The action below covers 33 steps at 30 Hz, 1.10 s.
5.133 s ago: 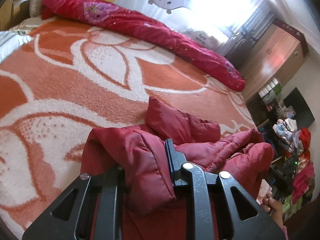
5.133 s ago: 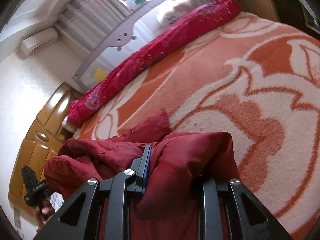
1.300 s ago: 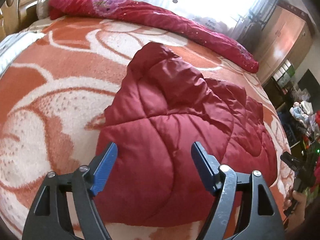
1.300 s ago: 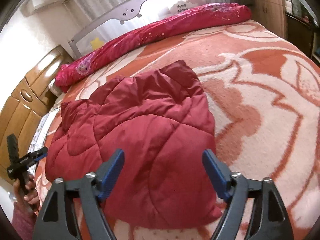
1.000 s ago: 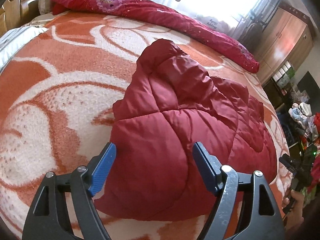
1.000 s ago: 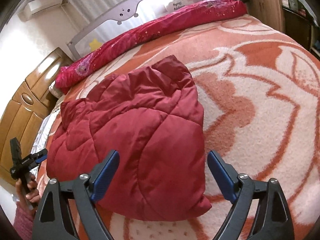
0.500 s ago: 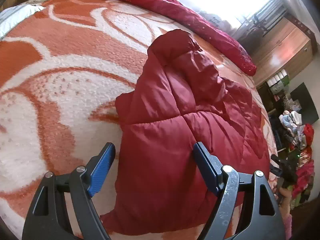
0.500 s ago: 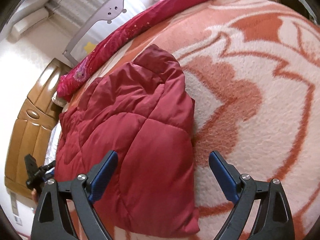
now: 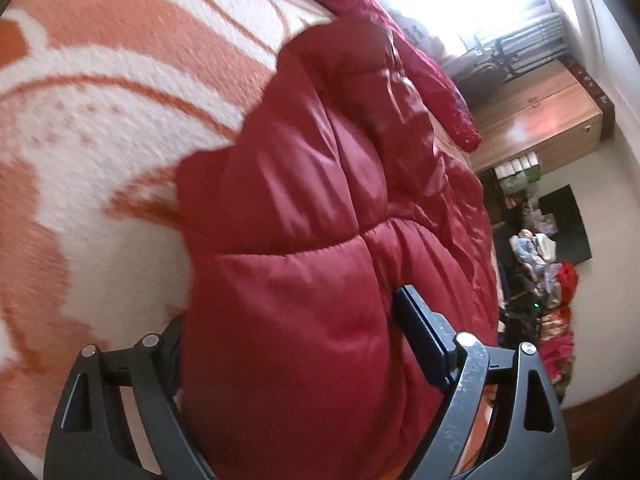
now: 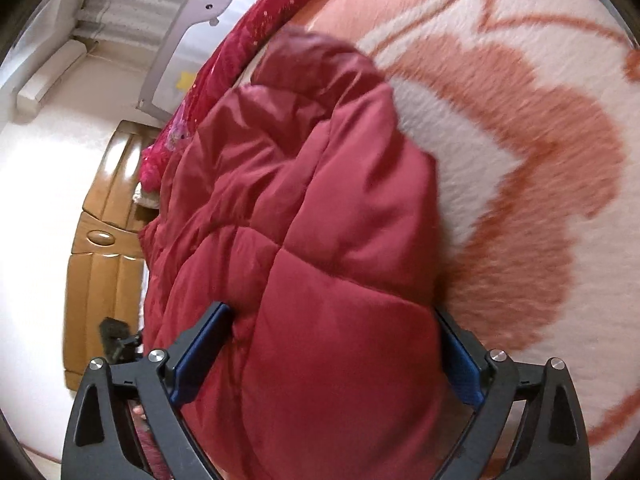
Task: Fold large clothes
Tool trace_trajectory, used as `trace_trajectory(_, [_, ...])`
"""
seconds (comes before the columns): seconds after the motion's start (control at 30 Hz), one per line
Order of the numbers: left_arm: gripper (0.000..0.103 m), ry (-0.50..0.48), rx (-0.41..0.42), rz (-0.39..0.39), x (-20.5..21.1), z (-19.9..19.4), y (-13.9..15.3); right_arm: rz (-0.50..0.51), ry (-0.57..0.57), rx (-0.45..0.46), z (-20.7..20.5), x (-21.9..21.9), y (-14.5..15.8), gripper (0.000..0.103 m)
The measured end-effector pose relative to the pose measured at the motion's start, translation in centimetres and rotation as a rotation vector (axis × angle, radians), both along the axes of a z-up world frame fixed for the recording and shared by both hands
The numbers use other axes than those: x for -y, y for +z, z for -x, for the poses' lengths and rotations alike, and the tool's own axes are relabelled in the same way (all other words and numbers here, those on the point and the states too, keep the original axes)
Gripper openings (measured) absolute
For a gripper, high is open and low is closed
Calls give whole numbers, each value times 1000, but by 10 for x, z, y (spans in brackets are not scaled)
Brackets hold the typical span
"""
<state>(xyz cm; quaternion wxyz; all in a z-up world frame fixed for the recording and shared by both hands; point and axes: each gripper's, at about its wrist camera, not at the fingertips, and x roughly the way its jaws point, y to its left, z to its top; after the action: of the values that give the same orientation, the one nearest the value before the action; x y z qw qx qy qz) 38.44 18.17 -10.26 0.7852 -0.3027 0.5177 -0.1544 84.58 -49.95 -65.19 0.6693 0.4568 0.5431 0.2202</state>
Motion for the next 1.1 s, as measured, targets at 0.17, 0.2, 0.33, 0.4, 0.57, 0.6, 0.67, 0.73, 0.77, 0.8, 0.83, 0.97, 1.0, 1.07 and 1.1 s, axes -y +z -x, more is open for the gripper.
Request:
trace_trajectory(0.17, [85, -33, 45, -64, 17, 2, 8, 33, 40, 10, -4, -11, 5, 86])
trace_trajectory(0.2, [78, -39, 53, -68, 18, 4, 10, 32, 44, 13, -4, -12, 7, 79])
trace_trajectory(0.33, [54, -46, 89, -82, 20, 11, 23, 21, 52, 38, 2, -10, 20, 54])
trace_trajectory(0.4, [49, -53, 112, -100, 20, 19, 34, 22, 50, 48, 7, -10, 29, 49])
trace_trajectory(0.57, [41, -78, 158, -86, 16, 43, 61, 32, 65, 62, 29, -9, 48, 43])
trace_trajectory(0.6, [40, -81, 167, -80, 16, 49, 66, 29, 70, 69, 36, -8, 53, 42])
trace_trajectory(0.67, [40, -88, 185, -71, 14, 69, 76, 20, 82, 85, 53, -6, 62, 41])
trace_trajectory(0.73, [39, -96, 196, -66, 14, 89, 83, 12, 88, 98, 67, -6, 68, 40])
trace_trajectory(0.77, [39, -101, 200, -62, 15, 97, 87, 8, 91, 106, 77, -7, 74, 40])
trace_trajectory(0.8, [38, -107, 205, -58, 14, 112, 91, 4, 93, 111, 84, -5, 76, 39])
trace_trajectory(0.83, [38, -109, 208, -56, 15, 119, 93, -3, 93, 117, 94, -4, 81, 39])
trace_trajectory(0.97, [38, -103, 213, -35, 10, 157, 100, -23, 96, 137, 132, -5, 93, 38])
trace_trajectory(1.0, [38, -95, 209, -27, 7, 168, 100, -30, 95, 136, 139, -7, 95, 38])
trace_trajectory(1.07, [38, -76, 198, -7, -1, 188, 99, -45, 94, 132, 155, -9, 97, 38])
trace_trajectory(1.1, [37, -65, 189, 5, -5, 196, 98, -55, 92, 128, 164, -10, 98, 38])
